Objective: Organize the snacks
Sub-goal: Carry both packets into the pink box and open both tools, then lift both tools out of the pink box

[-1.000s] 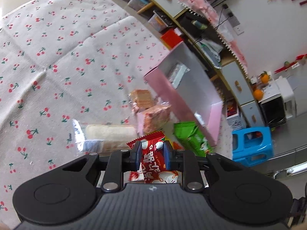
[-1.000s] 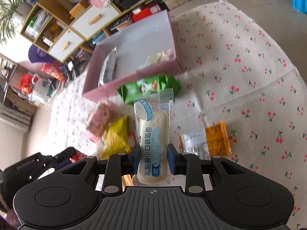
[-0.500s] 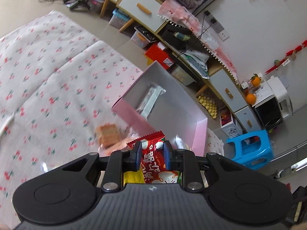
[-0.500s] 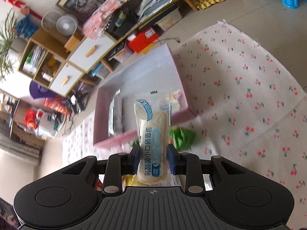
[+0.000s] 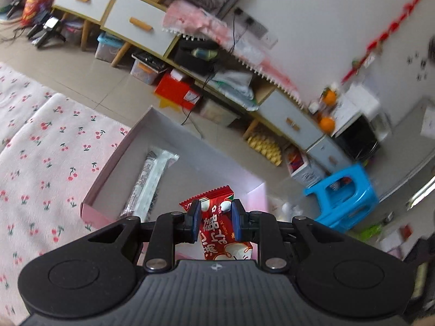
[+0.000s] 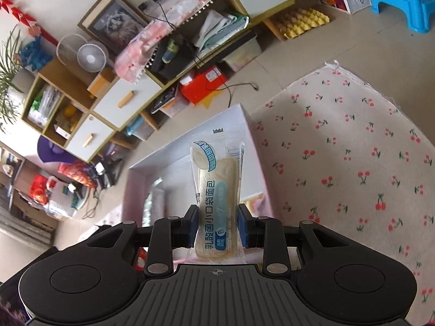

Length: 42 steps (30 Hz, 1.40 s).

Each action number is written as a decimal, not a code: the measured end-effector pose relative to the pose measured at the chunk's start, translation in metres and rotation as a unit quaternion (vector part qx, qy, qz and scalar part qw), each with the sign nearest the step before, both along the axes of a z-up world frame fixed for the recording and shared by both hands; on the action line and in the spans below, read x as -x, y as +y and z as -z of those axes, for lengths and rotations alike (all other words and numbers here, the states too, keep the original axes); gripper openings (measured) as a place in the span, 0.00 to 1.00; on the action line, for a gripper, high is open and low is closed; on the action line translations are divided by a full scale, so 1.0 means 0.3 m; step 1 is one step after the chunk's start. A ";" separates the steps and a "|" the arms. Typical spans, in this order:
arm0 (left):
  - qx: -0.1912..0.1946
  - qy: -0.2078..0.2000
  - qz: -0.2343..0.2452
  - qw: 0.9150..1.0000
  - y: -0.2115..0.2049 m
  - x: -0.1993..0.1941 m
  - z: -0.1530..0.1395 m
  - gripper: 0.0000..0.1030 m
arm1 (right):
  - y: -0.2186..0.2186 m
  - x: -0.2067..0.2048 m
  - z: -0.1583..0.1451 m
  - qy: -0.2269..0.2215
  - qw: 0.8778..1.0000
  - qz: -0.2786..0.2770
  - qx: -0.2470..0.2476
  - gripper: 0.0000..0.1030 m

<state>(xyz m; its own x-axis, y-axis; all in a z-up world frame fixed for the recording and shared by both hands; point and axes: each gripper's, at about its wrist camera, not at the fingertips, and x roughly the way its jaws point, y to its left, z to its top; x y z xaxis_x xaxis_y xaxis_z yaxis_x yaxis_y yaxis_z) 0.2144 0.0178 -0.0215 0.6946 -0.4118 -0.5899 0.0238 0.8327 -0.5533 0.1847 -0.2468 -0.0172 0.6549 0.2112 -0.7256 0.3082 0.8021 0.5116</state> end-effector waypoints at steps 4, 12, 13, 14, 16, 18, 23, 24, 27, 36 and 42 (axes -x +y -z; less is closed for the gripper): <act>-0.003 -0.014 0.004 1.000 -0.022 -0.039 0.021 0.20 | 0.004 -0.043 0.020 -0.009 1.000 -0.007 0.001 0.28; -0.046 0.003 -0.008 0.999 -0.053 -0.072 0.050 0.21 | 0.021 -0.104 0.063 -0.011 1.000 -0.012 0.024 0.28; -0.055 0.002 -0.007 0.998 -0.060 -0.072 0.050 0.21 | 0.018 -0.108 0.070 -0.009 1.000 -0.009 0.024 0.28; -0.062 0.001 -0.005 0.998 -0.065 -0.071 0.052 0.21 | 0.016 -0.112 0.076 -0.009 1.000 -0.008 0.022 0.28; -0.065 0.004 -0.001 0.998 -0.073 -0.074 0.059 0.21 | 0.010 -0.117 0.086 -0.007 1.000 -0.006 0.015 0.28; -0.065 0.007 0.003 0.998 -0.078 -0.080 0.065 0.23 | 0.009 -0.119 0.089 -0.007 1.000 -0.007 0.013 0.28; -0.081 0.002 0.002 0.997 -0.089 -0.074 0.060 0.39 | 0.007 -0.119 0.087 -0.006 1.000 -0.011 0.011 0.32; -0.083 0.001 0.001 0.997 -0.089 -0.072 0.057 0.47 | 0.007 -0.119 0.087 -0.005 1.000 -0.011 0.010 0.32; -0.091 -0.004 0.002 0.996 -0.093 -0.065 0.046 0.53 | 0.002 -0.115 0.077 0.000 1.000 -0.012 0.008 0.39; -0.093 0.015 0.006 0.996 -0.089 -0.029 -0.003 0.72 | -0.017 -0.048 0.018 0.011 0.999 -0.005 0.032 0.63; -0.116 0.006 0.012 0.993 -0.082 0.032 -0.068 0.86 | -0.019 0.030 -0.040 0.019 0.999 -0.004 0.040 0.69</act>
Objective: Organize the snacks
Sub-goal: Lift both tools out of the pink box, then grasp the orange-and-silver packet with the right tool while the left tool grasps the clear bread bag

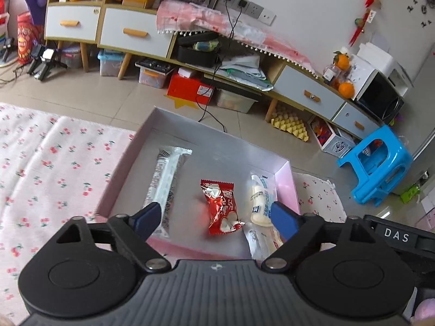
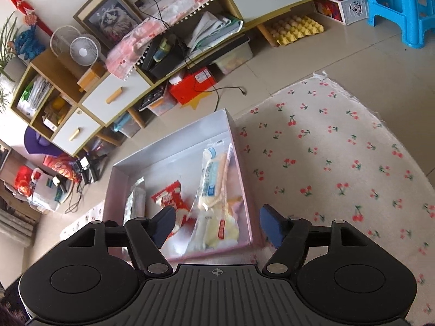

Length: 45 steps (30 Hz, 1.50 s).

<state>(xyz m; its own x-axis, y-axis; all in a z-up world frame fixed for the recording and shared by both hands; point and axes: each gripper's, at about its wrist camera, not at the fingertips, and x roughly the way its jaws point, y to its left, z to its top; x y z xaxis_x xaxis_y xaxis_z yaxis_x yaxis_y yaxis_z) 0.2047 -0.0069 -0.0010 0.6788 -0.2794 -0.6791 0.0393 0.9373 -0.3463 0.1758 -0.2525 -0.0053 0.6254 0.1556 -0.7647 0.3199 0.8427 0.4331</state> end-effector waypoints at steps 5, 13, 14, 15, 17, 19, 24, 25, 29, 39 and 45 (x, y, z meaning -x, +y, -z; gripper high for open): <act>-0.014 0.006 0.004 1.000 0.019 0.055 -0.035 0.94 | 0.022 0.073 -0.049 0.006 1.000 -0.010 0.015 0.75; -0.041 0.017 0.005 0.999 0.046 0.140 -0.058 0.99 | 0.042 0.187 -0.092 0.014 1.000 -0.016 0.019 0.82; -0.044 0.018 0.008 0.999 0.048 0.149 -0.058 0.99 | 0.045 0.202 -0.093 0.016 1.000 -0.016 0.020 0.84; -0.047 0.019 0.010 0.999 0.049 0.159 -0.059 0.99 | 0.048 0.212 -0.093 0.020 0.999 -0.016 0.022 0.84; -0.050 0.024 0.013 0.998 0.056 0.178 -0.056 0.99 | 0.057 0.234 -0.089 0.029 0.999 -0.018 0.024 0.84; -0.051 0.031 0.014 0.998 0.063 0.194 -0.050 0.99 | 0.067 0.252 -0.087 0.036 0.999 -0.025 0.024 0.84; -0.065 0.034 0.024 0.997 0.076 0.241 -0.026 0.99 | 0.098 0.297 -0.073 0.050 0.997 -0.041 0.034 0.84; -0.070 0.030 0.024 0.997 0.079 0.251 -0.019 0.99 | 0.104 0.303 -0.067 0.053 0.997 -0.043 0.036 0.84; -0.079 0.025 0.024 0.996 0.101 0.281 0.019 0.99 | 0.125 0.327 -0.034 0.057 0.996 -0.060 0.035 0.85; -0.033 0.060 0.001 0.998 0.194 0.308 0.039 0.99 | 0.142 0.365 -0.022 0.068 0.993 -0.072 0.057 0.85; -0.053 0.072 -0.002 0.996 0.232 0.300 0.054 0.99 | 0.138 0.367 0.014 0.094 0.990 -0.076 0.069 0.85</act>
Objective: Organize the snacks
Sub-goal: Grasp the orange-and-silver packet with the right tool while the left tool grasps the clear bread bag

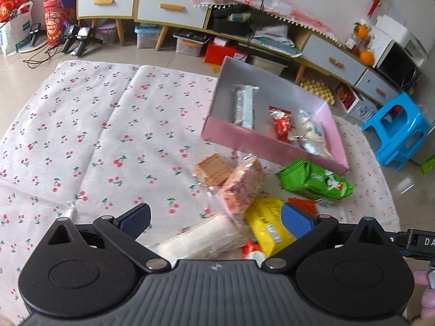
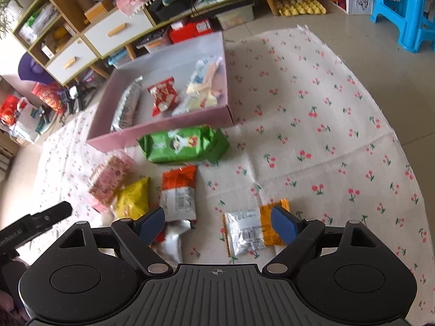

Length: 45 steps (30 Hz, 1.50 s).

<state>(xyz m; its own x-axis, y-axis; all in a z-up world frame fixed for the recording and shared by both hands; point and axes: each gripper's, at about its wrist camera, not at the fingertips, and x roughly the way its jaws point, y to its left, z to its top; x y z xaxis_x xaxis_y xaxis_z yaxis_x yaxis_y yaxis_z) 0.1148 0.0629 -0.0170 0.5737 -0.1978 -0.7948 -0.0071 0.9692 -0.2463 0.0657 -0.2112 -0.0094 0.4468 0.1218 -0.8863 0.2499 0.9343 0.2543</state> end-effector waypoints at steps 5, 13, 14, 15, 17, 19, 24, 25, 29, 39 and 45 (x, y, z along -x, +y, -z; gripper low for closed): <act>-0.020 0.008 0.045 0.999 0.026 -0.001 0.025 0.99 | 0.004 -0.005 0.032 0.026 0.999 -0.029 0.007 0.85; -0.083 0.002 0.164 0.983 0.010 0.023 0.088 0.99 | -0.034 -0.006 0.089 0.060 0.995 -0.070 0.047 0.85; -0.090 0.002 0.172 0.981 0.010 0.027 0.095 0.98 | -0.041 -0.005 0.099 0.066 0.994 -0.071 0.050 0.85; -0.095 0.003 0.179 0.979 0.011 0.028 0.102 0.98 | -0.046 -0.003 0.107 0.071 0.993 -0.072 0.053 0.85; -0.100 0.010 0.189 0.977 0.011 0.028 0.115 0.97 | -0.049 0.000 0.125 0.081 0.992 -0.075 0.060 0.85; -0.103 0.017 0.200 0.974 0.008 0.026 0.127 0.95 | -0.048 0.003 0.139 0.087 0.991 -0.080 0.067 0.85; -0.124 0.030 0.218 0.968 -0.015 0.022 0.154 0.89 | -0.019 -0.003 0.171 0.106 0.985 -0.113 0.077 0.85; -0.129 0.032 0.217 0.967 -0.019 0.021 0.156 0.87 | -0.010 -0.005 0.177 0.111 0.982 -0.124 0.085 0.85; -0.139 0.034 0.210 0.967 -0.023 0.019 0.156 0.84 | 0.021 -0.006 0.180 0.116 0.970 -0.167 0.133 0.85; -0.128 0.048 0.175 0.975 -0.003 -0.002 0.158 0.75 | 0.015 -0.014 0.183 0.088 0.959 -0.204 0.179 0.89; -0.127 0.048 0.159 0.978 -0.002 -0.007 0.162 0.75 | 0.010 -0.062 0.190 0.063 0.966 -0.183 0.174 0.89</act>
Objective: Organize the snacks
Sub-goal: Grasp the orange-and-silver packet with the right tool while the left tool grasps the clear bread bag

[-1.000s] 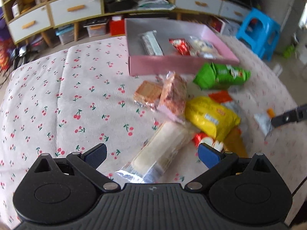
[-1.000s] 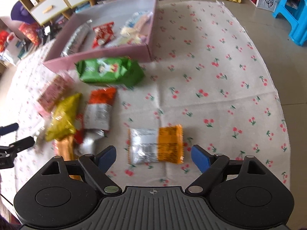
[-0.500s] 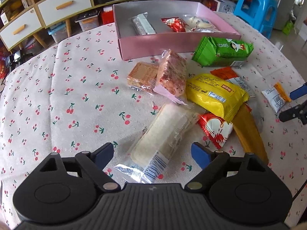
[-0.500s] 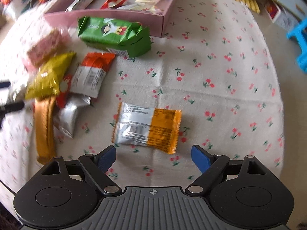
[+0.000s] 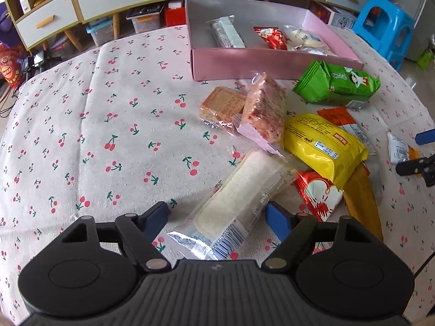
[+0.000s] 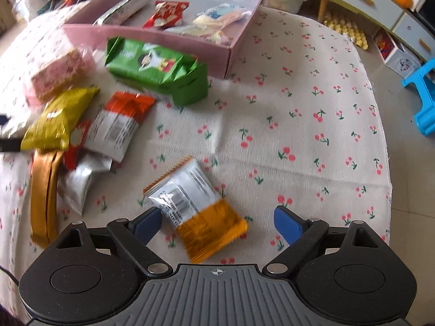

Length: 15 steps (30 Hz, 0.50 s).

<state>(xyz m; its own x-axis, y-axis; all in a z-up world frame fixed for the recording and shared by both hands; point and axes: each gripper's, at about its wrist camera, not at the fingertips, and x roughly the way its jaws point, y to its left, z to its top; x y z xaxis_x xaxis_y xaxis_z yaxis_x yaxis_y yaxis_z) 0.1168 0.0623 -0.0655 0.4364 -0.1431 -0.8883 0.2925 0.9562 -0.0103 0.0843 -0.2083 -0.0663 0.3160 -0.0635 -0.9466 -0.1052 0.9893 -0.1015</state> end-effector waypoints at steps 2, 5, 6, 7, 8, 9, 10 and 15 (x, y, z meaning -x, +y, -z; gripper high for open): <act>-0.002 -0.003 -0.004 1.000 -0.001 0.000 -0.001 0.75 | -0.011 -0.010 0.001 -0.004 1.000 0.018 -0.005 0.88; -0.003 -0.004 -0.007 1.000 -0.002 -0.001 -0.001 0.74 | -0.031 -0.017 0.003 0.001 0.999 0.045 -0.018 0.86; -0.003 -0.004 -0.006 1.000 -0.003 -0.005 0.001 0.73 | -0.037 -0.016 0.003 0.002 0.998 0.051 -0.023 0.86; -0.002 -0.004 -0.002 1.000 -0.004 -0.005 0.001 0.71 | -0.042 -0.016 0.004 0.004 0.998 0.057 -0.027 0.86; 0.001 -0.005 0.003 1.000 -0.005 -0.004 -0.001 0.66 | -0.044 -0.015 0.004 0.004 0.998 0.060 -0.030 0.85; 0.002 -0.006 0.009 1.000 -0.008 -0.002 -0.004 0.62 | -0.045 -0.013 0.004 0.005 0.998 0.061 -0.032 0.84; 0.002 -0.007 0.015 1.000 -0.012 0.000 -0.006 0.61 | -0.043 -0.009 0.001 0.005 0.998 0.060 -0.034 0.82; -0.002 -0.007 0.039 0.999 -0.034 0.010 -0.010 0.47 | -0.019 0.009 -0.006 0.017 0.998 0.048 -0.036 0.74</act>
<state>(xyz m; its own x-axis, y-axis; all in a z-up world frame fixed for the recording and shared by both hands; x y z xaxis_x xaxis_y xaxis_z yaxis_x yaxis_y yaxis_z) 0.1138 0.0520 -0.0625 0.4366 -0.1741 -0.8826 0.3657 0.9307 -0.0027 0.0817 -0.2138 -0.0646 0.2785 -0.0236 -0.9602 -0.0119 0.9995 -0.0281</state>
